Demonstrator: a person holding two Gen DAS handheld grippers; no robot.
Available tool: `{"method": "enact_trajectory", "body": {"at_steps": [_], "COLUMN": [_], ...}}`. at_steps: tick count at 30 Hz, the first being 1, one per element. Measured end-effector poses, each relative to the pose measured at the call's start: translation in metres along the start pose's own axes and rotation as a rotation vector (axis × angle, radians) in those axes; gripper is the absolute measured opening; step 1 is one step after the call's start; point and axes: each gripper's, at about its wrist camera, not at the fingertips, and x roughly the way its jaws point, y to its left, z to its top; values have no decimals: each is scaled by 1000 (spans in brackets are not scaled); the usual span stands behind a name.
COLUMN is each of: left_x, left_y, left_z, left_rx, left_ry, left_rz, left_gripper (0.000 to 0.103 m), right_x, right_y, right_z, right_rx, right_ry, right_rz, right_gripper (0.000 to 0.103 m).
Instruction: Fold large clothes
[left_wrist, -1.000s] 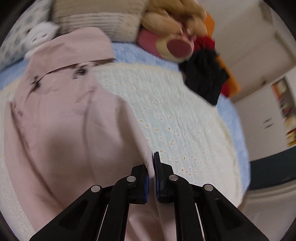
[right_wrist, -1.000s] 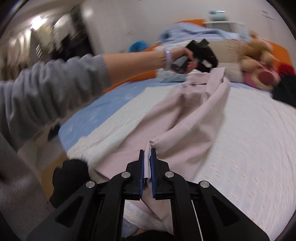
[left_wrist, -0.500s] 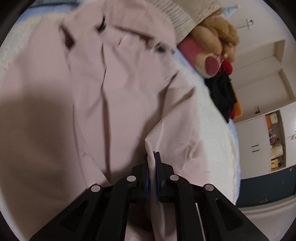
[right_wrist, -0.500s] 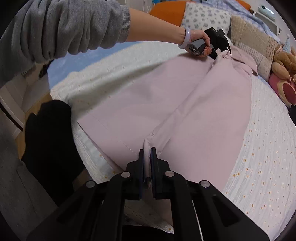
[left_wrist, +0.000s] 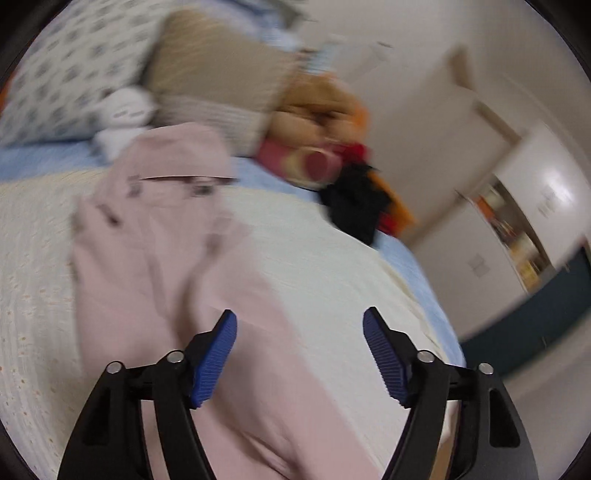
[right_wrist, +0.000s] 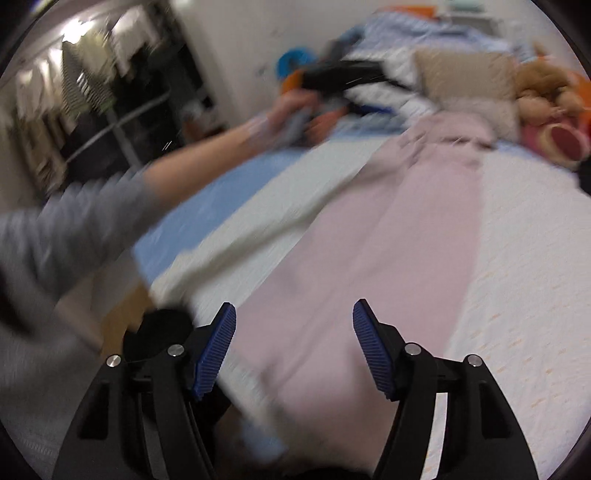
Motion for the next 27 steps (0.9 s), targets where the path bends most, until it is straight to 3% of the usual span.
{"method": "enact_trajectory", "body": {"at_steps": [3,5,10,13,15,18,20,21,23,25,26,27], "left_x": [15,35,88,109,120,119,116,114,101,76,59,41], "left_y": [-28,-30,32,76,98,109,103,97,78,51,36,19], "left_z": [-17,-32,-57,-73,-87,-96,-96,-96,-96,-94,-93,-90], "left_rx": [45,59,-144,-277,-331,-363,-362,-357,-339,-298,-266,-228], "left_ry": [64,110,185,203,198,163,161,159,141,94,64,34], "left_rz": [-30,9,87,72,83,45,77,97,132,147,157,172], "left_gripper": [74,74,66,46,8,8,8,10,36,76,84,93], "right_x": [4,24,71,94,109,114,115,115,105,92,80,69], "right_y": [-27,-42,-37,-31,-37,-48,-46,-45,-50,-59,-64,-65], "right_z": [10,13,-9,-38,-53,-56,-54,-52,-46,-35,-25,-16], "right_rx": [77,114,60,-23,-58,-20,-46,-56,-29,8,15,13], "right_ry": [-80,-55,97,222,297,305,307,310,300,264,220,184], "right_rz": [-42,-50,-62,-119,-183,-125,-121,-116,-68,-12,7,4], "right_gripper": [49,38,32,30,28,28,29,29,32,49,63,69]}}
